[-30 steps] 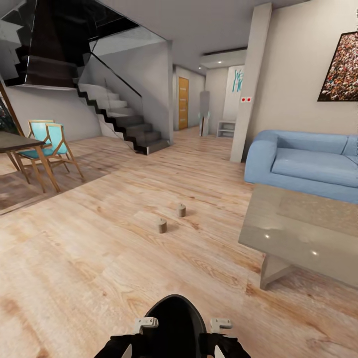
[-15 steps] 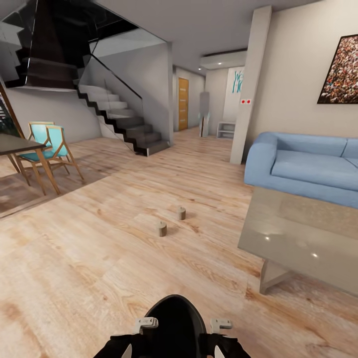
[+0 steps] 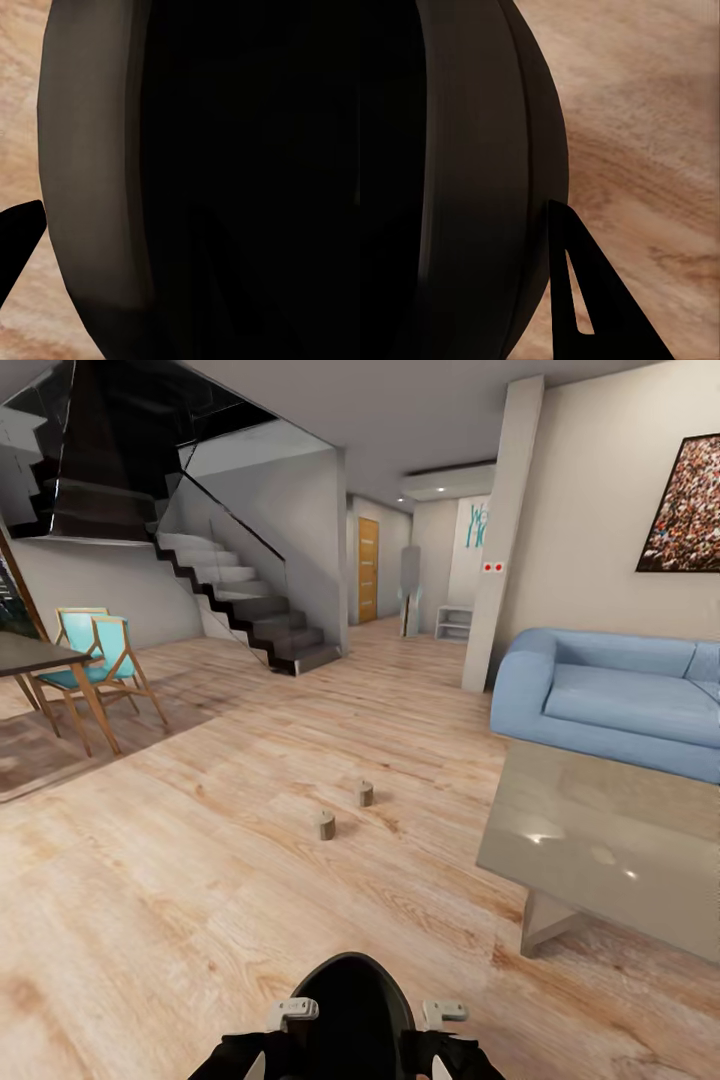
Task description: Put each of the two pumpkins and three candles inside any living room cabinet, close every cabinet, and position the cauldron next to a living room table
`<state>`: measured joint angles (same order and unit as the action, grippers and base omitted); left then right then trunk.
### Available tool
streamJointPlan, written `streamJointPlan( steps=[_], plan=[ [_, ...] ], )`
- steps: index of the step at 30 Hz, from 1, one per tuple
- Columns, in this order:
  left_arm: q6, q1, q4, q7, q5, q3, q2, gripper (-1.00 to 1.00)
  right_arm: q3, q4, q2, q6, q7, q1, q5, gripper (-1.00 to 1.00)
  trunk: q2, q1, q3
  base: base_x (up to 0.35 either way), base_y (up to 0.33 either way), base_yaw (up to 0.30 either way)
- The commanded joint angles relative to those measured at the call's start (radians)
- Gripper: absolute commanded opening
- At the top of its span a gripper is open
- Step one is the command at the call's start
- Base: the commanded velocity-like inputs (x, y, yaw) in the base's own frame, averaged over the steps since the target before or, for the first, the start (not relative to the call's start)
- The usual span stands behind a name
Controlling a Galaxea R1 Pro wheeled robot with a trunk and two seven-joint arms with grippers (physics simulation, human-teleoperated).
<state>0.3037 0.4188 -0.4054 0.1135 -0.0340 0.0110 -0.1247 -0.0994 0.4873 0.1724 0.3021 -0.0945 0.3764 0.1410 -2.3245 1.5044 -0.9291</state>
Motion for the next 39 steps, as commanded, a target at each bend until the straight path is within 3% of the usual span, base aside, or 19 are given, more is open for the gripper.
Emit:
streamJointPlan(
  steps=[1, 8, 29, 39],
  plan=[
    [0.007, 0.0, 0.001, -0.002, -0.001, 0.01, 0.016, -1.0, -0.022, 0.007, -0.002, 0.003, -0.007, 0.001, 0.026, -1.0, 0.0, 0.0, -0.001, 0.0, 0.0, -0.143],
    [0.004, 0.0, -0.001, -0.001, -0.001, 0.01, 0.016, -1.0, -0.022, 0.007, -0.002, 0.003, -0.007, 0.001, 0.026, -1.0, 0.0, 0.0, 0.003, -0.054, 0.0, -0.212],
    [-0.001, 0.0, -0.003, 0.0, -0.001, 0.01, 0.016, -1.0, -0.022, 0.007, -0.002, 0.003, -0.007, 0.001, 0.026, -1.0, 0.0, 0.0, 0.016, -0.217, -0.032, -0.253],
    [-0.003, -0.001, -0.003, 0.001, -0.001, 0.01, 0.016, -1.0, -0.022, 0.007, -0.002, 0.003, -0.007, 0.001, 0.026, -1.0, 0.0, 0.0, 0.022, -0.046, -0.028, -0.255]
  ],
)
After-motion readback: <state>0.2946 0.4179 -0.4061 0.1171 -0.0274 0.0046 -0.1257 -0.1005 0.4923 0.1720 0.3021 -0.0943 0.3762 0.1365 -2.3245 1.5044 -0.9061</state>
